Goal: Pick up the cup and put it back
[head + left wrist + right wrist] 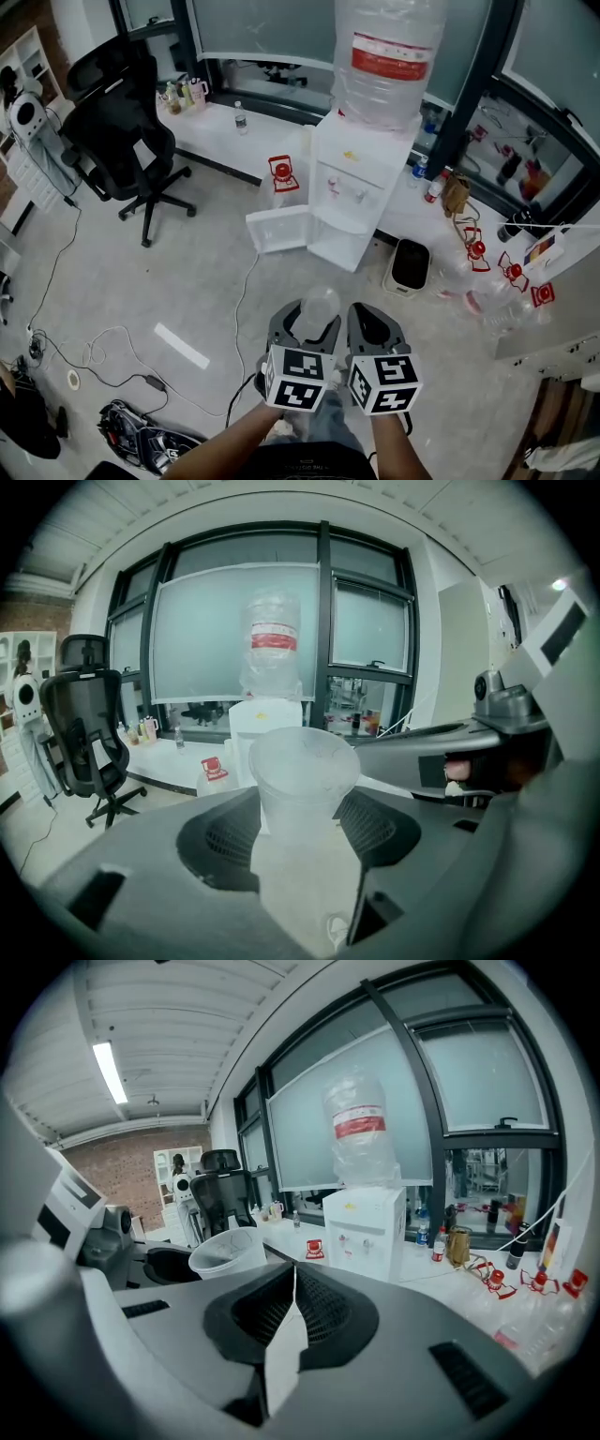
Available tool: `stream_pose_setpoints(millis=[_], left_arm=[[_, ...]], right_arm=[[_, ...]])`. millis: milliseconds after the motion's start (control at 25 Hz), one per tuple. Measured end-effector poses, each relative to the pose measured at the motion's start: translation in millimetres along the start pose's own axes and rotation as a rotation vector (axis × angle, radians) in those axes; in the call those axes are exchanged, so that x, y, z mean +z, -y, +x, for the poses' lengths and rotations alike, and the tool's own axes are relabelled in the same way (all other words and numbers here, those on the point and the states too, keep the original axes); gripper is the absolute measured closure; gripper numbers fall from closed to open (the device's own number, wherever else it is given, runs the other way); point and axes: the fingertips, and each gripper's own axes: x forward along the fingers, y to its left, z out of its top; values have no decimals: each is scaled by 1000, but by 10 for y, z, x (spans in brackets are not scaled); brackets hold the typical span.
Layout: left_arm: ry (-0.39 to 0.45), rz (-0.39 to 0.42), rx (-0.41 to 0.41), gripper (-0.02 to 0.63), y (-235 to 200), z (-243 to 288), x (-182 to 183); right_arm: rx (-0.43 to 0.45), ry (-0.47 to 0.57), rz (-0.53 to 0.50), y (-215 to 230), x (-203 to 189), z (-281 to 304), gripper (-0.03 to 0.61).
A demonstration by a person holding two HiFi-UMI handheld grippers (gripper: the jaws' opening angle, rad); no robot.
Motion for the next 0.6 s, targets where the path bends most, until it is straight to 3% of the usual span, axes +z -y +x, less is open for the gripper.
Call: stream_pose_setpoints(millis=[600], left_arm=[[-56, -18, 54, 344, -22, 1053, 428]], right_arm=[[66, -55, -3, 885, 276, 742, 557]])
